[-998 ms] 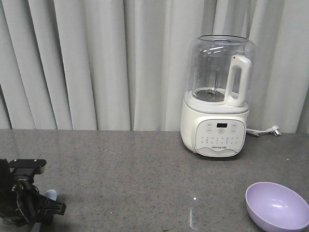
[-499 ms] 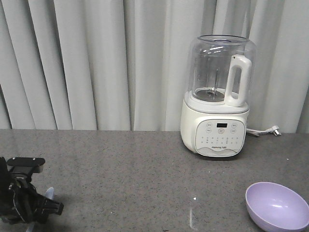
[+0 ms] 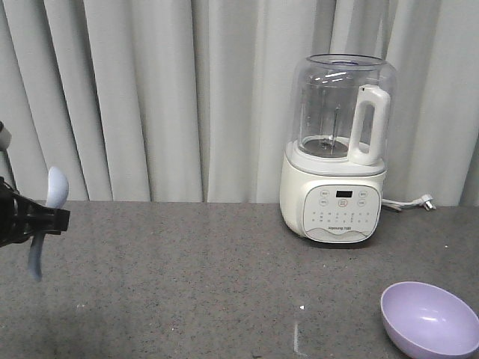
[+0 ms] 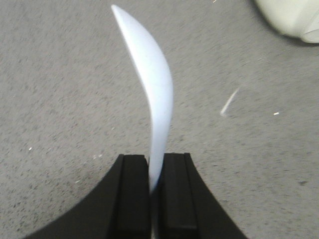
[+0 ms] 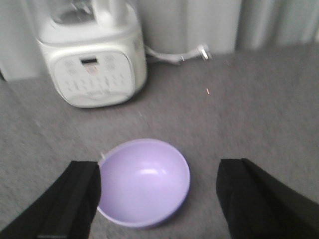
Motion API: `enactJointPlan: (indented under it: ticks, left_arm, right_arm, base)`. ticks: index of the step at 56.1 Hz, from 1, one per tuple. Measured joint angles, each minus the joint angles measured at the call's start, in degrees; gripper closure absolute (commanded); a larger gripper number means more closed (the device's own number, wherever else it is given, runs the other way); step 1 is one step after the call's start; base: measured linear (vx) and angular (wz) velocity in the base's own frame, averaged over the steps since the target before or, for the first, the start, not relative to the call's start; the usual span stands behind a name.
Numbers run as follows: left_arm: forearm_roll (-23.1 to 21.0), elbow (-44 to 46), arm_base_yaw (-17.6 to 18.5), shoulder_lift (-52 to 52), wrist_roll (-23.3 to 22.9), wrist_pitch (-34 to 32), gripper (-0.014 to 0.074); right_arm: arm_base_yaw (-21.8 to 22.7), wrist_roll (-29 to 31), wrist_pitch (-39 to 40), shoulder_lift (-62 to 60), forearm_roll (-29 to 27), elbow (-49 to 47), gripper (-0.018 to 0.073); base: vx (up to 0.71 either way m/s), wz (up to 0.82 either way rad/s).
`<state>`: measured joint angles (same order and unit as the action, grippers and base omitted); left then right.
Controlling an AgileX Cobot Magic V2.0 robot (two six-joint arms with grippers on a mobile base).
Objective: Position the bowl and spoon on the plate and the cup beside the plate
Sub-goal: 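Grasp the lavender bowl rim with the right gripper and lift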
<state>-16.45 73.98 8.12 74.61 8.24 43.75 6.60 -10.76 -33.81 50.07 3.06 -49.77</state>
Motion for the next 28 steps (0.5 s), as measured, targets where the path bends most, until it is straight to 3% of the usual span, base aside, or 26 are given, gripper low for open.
enactJointPlan:
  ticks: [8, 16, 28]
  left_arm:
    - [-2.8, 0.0, 0.0, -2.77, 1.75, 0.89, 0.0603]
    - [-4.46, 0.0, 0.0, -3.38, 2.64, 2.34, 0.0603]
    - [-7.19, 0.0, 0.0, -3.38, 4.9, 2.93, 0.0603]
  right_arm:
    - [4.57, -0.89, -4.14, 8.52, 0.05, 0.0, 0.0076]
    - [5.58, -0.33, -3.82, 15.33, -0.19, 0.0, 0.0076]
    - [5.58, 7.55, -2.69, 24.88, -9.11, -1.01, 0.0076]
  base:
    - [0.0, 0.0]
    - [0.0, 0.0]
    - [0.0, 0.0]
